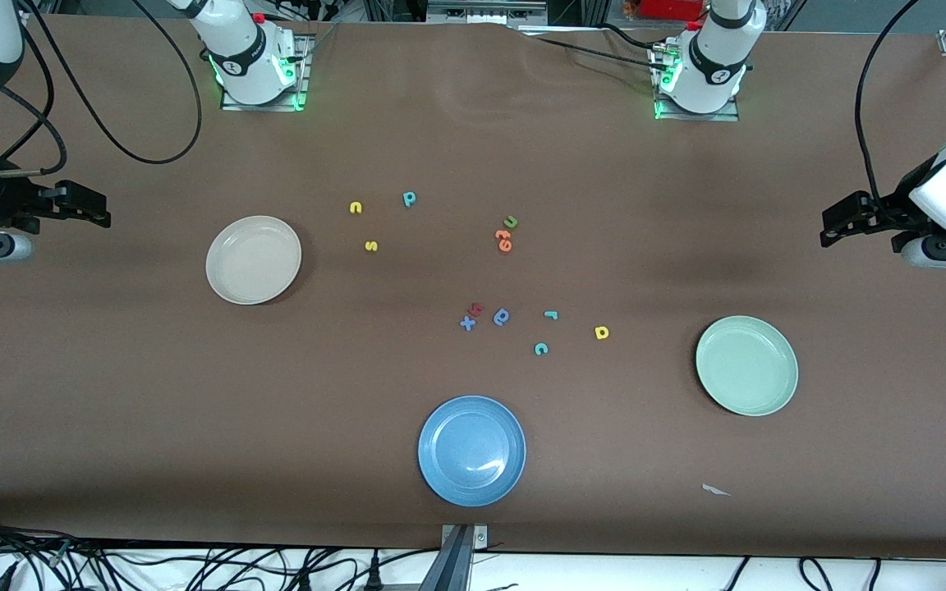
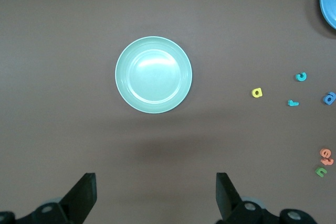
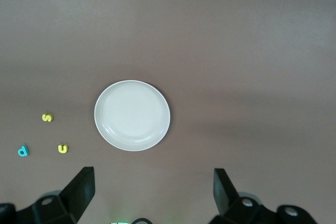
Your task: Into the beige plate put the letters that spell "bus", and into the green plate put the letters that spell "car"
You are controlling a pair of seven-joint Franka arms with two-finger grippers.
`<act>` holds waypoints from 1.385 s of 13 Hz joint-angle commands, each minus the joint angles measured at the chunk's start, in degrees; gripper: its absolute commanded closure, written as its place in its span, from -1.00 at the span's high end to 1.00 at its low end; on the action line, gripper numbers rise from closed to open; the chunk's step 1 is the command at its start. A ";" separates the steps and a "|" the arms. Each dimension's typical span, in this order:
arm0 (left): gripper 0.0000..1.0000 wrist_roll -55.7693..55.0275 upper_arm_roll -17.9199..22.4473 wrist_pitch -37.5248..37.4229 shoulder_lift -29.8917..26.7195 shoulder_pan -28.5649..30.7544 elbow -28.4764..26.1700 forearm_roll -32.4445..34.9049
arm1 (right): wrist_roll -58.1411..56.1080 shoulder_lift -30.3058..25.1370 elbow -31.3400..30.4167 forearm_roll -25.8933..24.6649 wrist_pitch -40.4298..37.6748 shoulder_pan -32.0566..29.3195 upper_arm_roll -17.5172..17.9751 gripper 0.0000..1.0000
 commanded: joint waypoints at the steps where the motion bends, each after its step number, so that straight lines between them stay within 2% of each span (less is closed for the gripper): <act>1: 1.00 -0.61 0.01 0.02 -0.63 -0.10 0.17 1.33 | 0.56 -1.69 -1.78 0.73 0.87 -0.02 -0.12 1.00; 14: 1.00 -0.61 -0.08 0.02 -0.55 -0.10 0.17 1.42 | 0.65 -1.34 -1.43 0.56 0.44 -0.29 -0.29 1.00; 18: 1.00 -0.52 0.01 0.02 -0.55 -0.02 1.04 1.42 | 0.65 -0.99 -1.34 1.08 0.87 -0.46 -1.61 1.00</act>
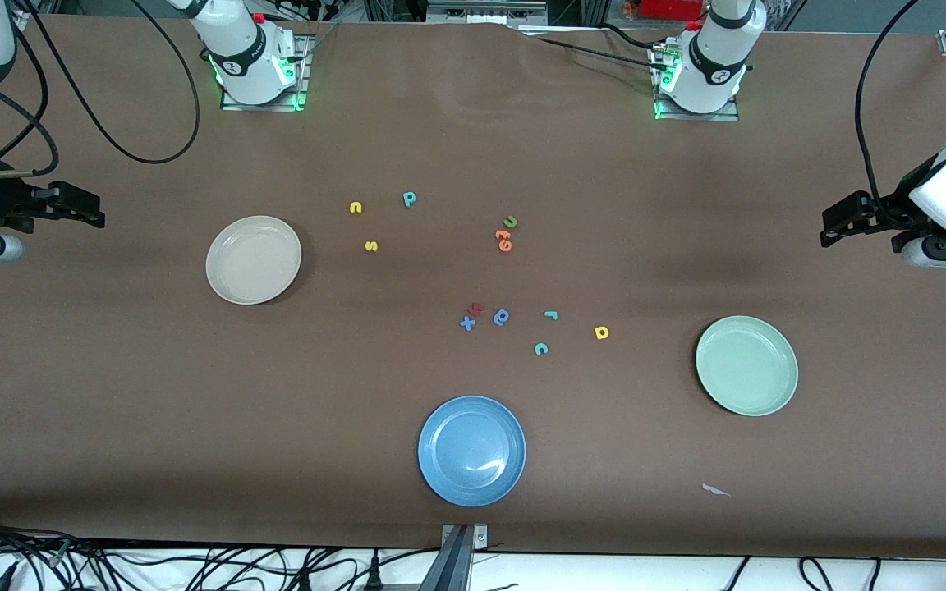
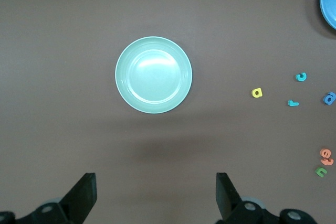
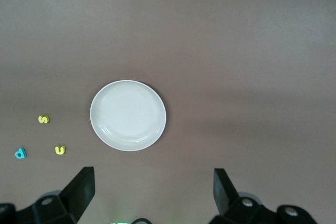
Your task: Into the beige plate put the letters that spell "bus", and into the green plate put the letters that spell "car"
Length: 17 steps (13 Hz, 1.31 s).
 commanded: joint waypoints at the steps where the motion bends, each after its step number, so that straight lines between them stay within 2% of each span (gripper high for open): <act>1: 1.00 -0.52 0.09 -0.06 -0.54 -0.02 1.00 1.42 | 0.62 -1.00 -1.28 1.05 0.69 -0.30 -0.54 1.00; 3: 1.00 -0.52 0.10 -0.06 -0.54 -0.02 1.08 1.42 | 0.00 -0.65 -1.28 1.75 0.25 -0.39 -2.29 1.00; 13: 1.00 -0.61 0.18 -0.06 -0.19 0.33 1.08 1.24 | -0.69 -0.47 -1.19 2.19 -0.45 -0.04 -2.21 1.00; 14: 1.00 -0.61 0.18 -0.06 -0.10 0.33 1.08 1.24 | -2.00 -0.47 -1.19 3.24 -1.41 -0.13 -2.30 1.00; 15: 1.00 -0.69 0.18 0.20 -0.10 0.33 1.08 1.33 | -1.84 -0.47 -1.19 6.64 -1.68 -0.13 -2.39 1.00; 17: 1.00 -0.69 0.18 0.64 -0.19 0.42 1.08 1.24 | -0.97 -0.47 -1.19 7.82 -1.86 0.13 -2.21 1.00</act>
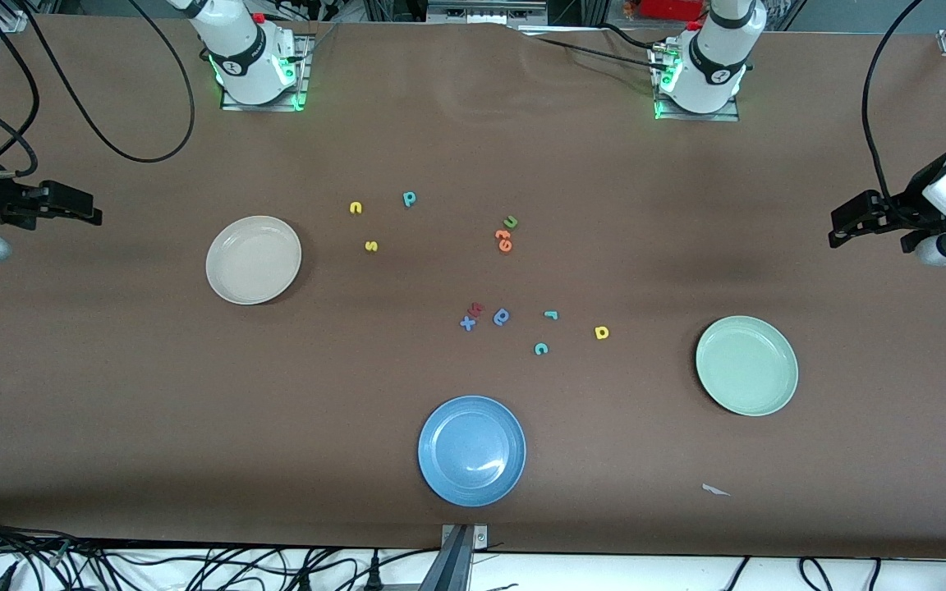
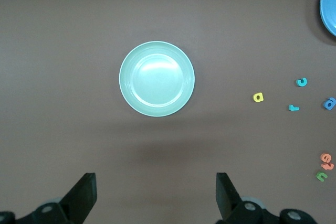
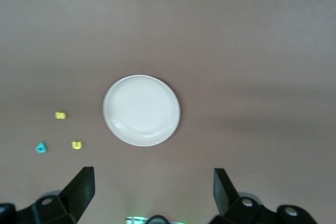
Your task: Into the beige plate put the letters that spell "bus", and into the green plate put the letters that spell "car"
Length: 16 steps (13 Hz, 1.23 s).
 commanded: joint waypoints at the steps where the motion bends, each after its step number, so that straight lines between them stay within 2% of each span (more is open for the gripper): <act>1: 1.00 -0.61 -0.17 0.38 -0.10 0.16 0.45 1.24 | 0.06 -0.64 -0.63 1.93 -0.55 0.35 -0.08 1.00; 5: 1.00 -0.61 -0.17 0.38 -0.10 0.16 0.45 1.24 | 2.59 1.46 -1.33 0.89 0.93 3.85 1.15 1.00; 6: 1.00 -0.61 -0.17 0.38 -0.01 -0.01 0.54 1.32 | 5.92 2.42 -1.94 -0.51 1.81 4.22 2.63 1.00; 11: 1.00 -1.04 -0.25 1.25 3.40 -0.72 0.63 0.97 | 13.06 -1.34 -15.55 -3.25 14.10 4.13 10.54 1.00; 13: 1.00 -1.75 -0.95 5.29 5.43 -1.76 0.37 0.10 | 15.17 -1.96 -21.60 -3.34 20.33 4.13 13.18 1.00; 16: 1.00 -6.65 -1.04 10.11 11.39 -5.97 -0.42 -1.39 | 20.69 -3.36 -29.70 -5.00 28.16 4.13 19.06 1.00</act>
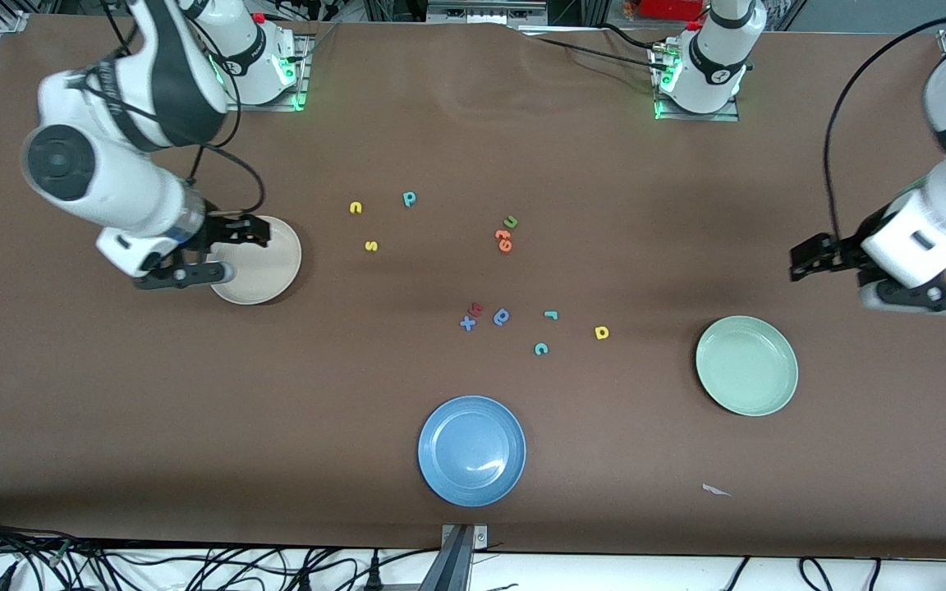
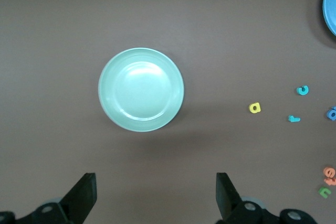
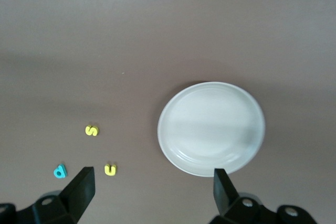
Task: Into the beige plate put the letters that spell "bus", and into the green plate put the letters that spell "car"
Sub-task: 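Reach the right gripper to yellow u while the left gripper reaches yellow a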
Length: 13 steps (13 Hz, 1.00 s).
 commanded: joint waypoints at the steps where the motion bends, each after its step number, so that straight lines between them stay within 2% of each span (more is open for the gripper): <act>1: 1.00 -6.75 0.10 5.97 6.15 -5.07 -0.06 -1.07 | 5.62 -4.31 -9.80 -2.92 6.92 -0.28 4.79 1.00; 4: 1.00 -16.07 0.01 14.14 13.18 -11.04 -0.84 -1.16 | 7.56 -6.16 -18.07 -2.93 14.83 -0.28 7.61 1.00; 7: 1.00 -18.91 0.01 28.89 15.13 -13.61 -9.00 -1.25 | 14.74 -6.08 -26.58 -3.11 27.80 -0.28 13.23 1.00; 8: 1.00 -19.52 -0.08 31.98 15.74 -14.14 -11.20 -1.95 | 15.47 -6.08 -29.40 -3.11 32.21 -0.28 13.94 1.00; 11: 1.00 -21.02 0.01 42.08 17.24 -16.33 -17.09 -1.69 | 15.65 -5.82 -33.28 -3.11 35.67 -0.28 14.30 1.00; 13: 1.00 -21.28 0.01 45.79 18.55 -17.83 -19.04 -1.60 | 15.74 -3.37 -36.71 -3.11 43.03 -0.28 15.09 1.00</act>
